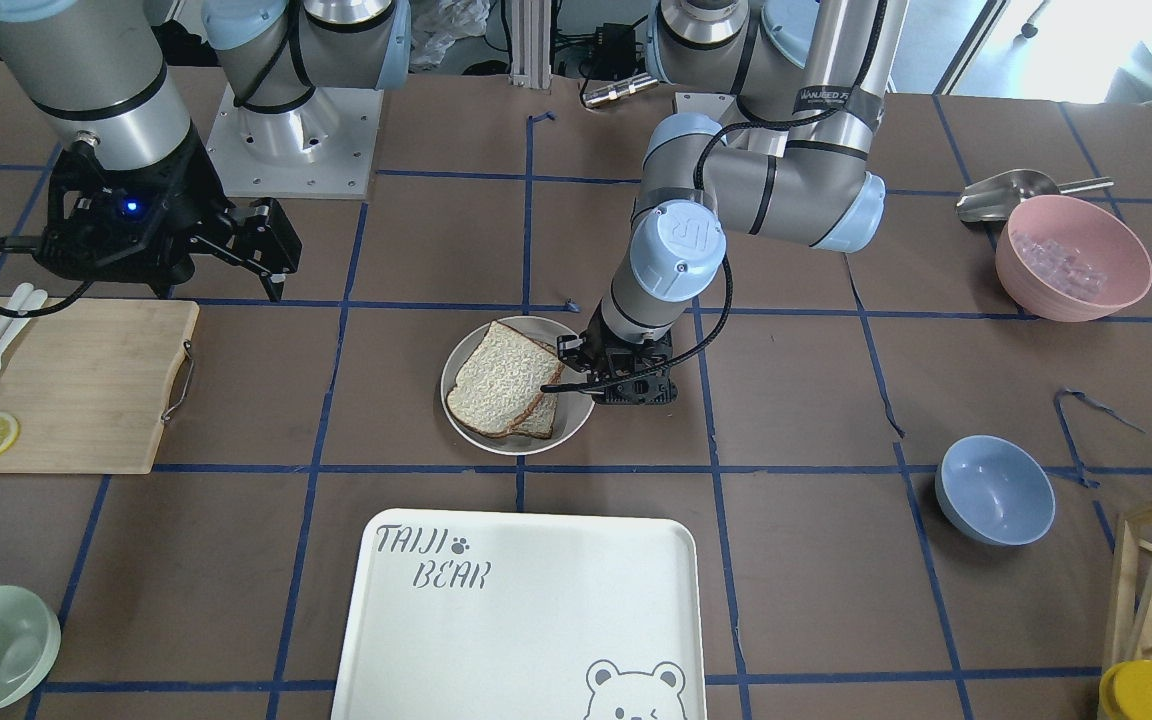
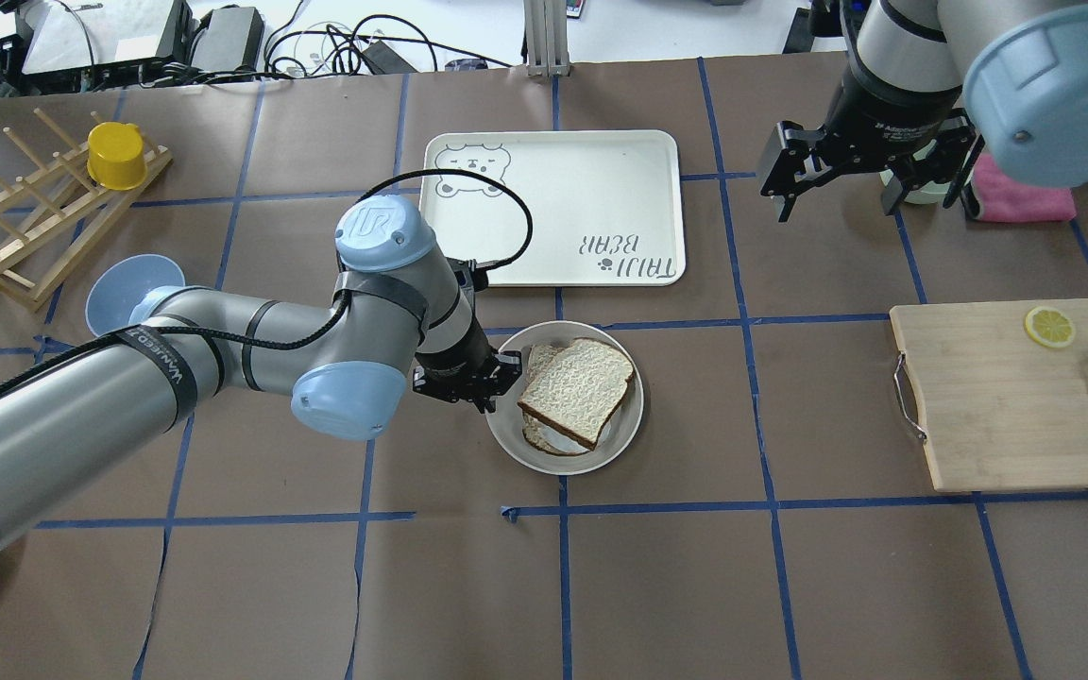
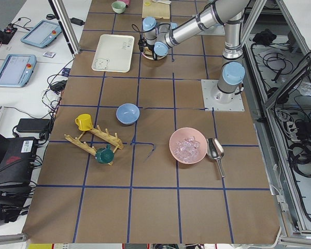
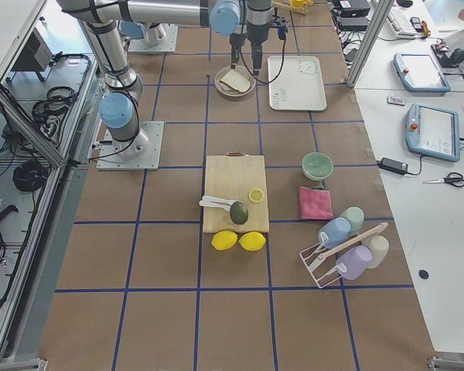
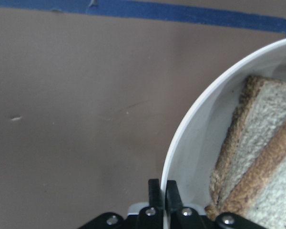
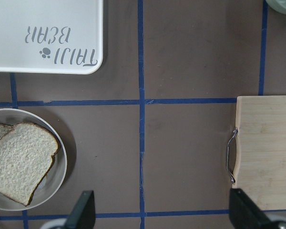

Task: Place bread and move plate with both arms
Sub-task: 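Slide the plate with the left gripper onto the white tray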

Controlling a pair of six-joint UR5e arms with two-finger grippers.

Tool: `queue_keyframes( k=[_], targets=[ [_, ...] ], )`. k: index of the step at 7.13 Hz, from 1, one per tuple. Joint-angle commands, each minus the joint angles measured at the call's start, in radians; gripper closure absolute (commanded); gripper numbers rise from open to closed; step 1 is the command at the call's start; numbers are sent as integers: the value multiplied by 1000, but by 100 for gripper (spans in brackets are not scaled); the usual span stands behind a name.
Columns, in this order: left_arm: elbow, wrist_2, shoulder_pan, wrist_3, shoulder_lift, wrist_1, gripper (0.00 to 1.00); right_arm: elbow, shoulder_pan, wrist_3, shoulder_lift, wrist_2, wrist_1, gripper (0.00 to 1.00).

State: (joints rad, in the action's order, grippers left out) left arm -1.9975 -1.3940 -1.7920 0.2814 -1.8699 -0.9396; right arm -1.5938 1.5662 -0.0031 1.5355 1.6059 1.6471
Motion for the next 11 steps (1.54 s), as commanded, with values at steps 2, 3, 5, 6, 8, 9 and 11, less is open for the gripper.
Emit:
queue_keyframes(
  k=[2, 3, 5, 6, 8, 9, 11],
  targets=[
    [17, 93, 38, 28, 17, 54, 100, 0, 0, 0, 2, 0, -12, 0],
    [25, 139, 77, 28, 17, 64, 100, 0, 0, 0, 3, 0, -12, 0],
    [103, 161, 94, 28, -23, 61, 100, 0, 0, 0, 2, 0, -12, 0],
    [167, 182, 105, 24, -53, 58, 100, -2, 0, 0, 0, 0, -12, 0],
    [284, 191, 114, 25, -138, 53, 100, -2, 0, 0, 0, 0, -13, 0],
    [360, 190, 121, 16, -190, 51, 100, -2, 0, 0, 2, 2, -13, 0],
    [497, 188, 134, 24, -296, 50, 100, -26, 0, 2, 6, 0, -12, 0]
  ],
)
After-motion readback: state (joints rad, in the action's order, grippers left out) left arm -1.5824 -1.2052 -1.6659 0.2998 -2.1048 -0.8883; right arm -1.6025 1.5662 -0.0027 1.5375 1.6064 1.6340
